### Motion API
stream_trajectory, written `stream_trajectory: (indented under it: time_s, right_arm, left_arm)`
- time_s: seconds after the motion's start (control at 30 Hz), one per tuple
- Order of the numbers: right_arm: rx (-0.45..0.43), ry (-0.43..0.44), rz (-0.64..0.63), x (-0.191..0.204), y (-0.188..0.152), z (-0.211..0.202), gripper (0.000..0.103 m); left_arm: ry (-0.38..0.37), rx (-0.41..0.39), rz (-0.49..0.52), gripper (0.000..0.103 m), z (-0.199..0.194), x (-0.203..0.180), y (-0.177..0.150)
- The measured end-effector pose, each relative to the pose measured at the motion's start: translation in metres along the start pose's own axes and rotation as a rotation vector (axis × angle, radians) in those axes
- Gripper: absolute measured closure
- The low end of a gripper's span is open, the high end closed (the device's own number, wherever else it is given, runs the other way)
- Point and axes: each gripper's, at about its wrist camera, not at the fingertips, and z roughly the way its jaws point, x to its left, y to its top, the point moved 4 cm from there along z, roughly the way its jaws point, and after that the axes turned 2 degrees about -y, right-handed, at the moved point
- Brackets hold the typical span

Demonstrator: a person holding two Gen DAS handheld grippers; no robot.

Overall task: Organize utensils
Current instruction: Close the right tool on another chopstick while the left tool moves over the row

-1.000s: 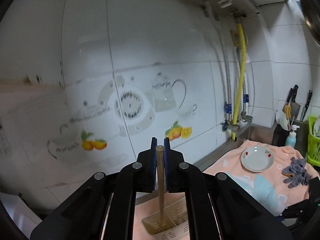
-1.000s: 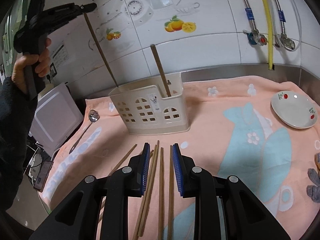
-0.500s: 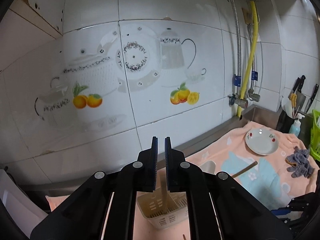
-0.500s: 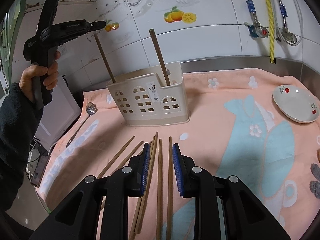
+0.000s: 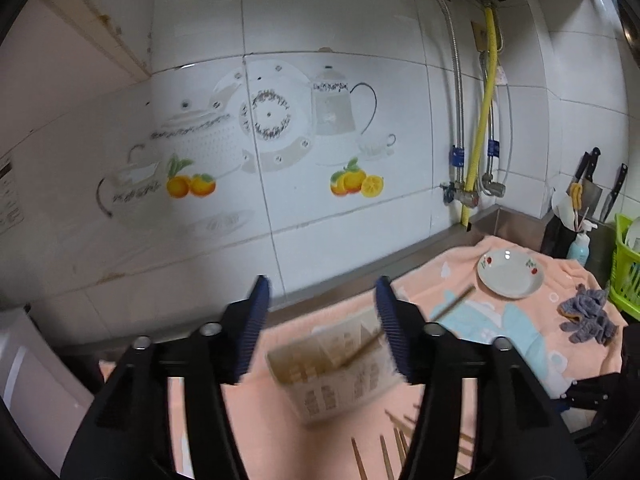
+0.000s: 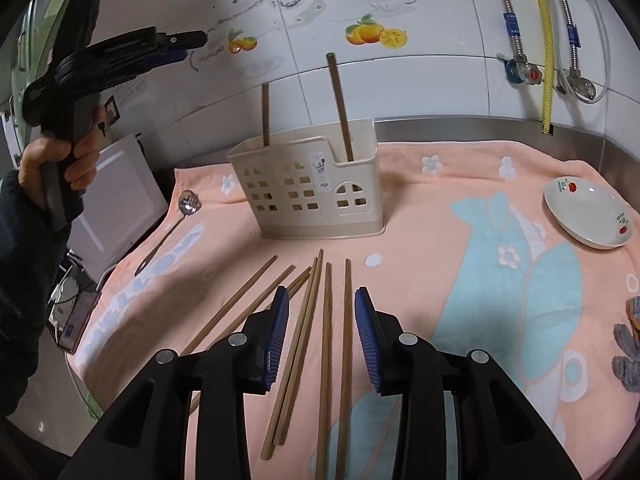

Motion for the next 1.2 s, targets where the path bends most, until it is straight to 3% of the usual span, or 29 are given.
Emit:
stream_trajectory:
  time_s: [0.13, 0.4, 0.53, 0.97, 1.2]
  right_arm:
    - [0.008, -0.013, -0.026, 0.006, -0.009, -0.003, 0.069]
    - [0.064, -0.060, -0.055, 0.007, -0.036, 0.003, 0.069]
    - [0.098, -0.079, -0.060, 0.005, -0.052, 0.009, 0.070]
    - [0.166, -0.107, -0.058, -0.005, -0.081, 0.020, 0.088]
    - [0.177, -0.114, -0.067, -0.004, -0.085, 0.023, 0.091]
  left_arm:
    - [-0.004, 0.032, -0.034, 0.030, -0.017, -0.002, -0.029]
    - [-0.002, 0.127, -0.108, 0.022, -0.037, -0.006, -0.103]
    - [-0.025, 0.184, -0.143, 0.022, -0.040, -0.011, -0.140]
    - [-0.037, 0.387, -0.233, 0.022, -0.039, -0.018, -0.237]
    - [-0.013, 0.418, -0.234, 0.022, -0.046, -0.022, -0.260]
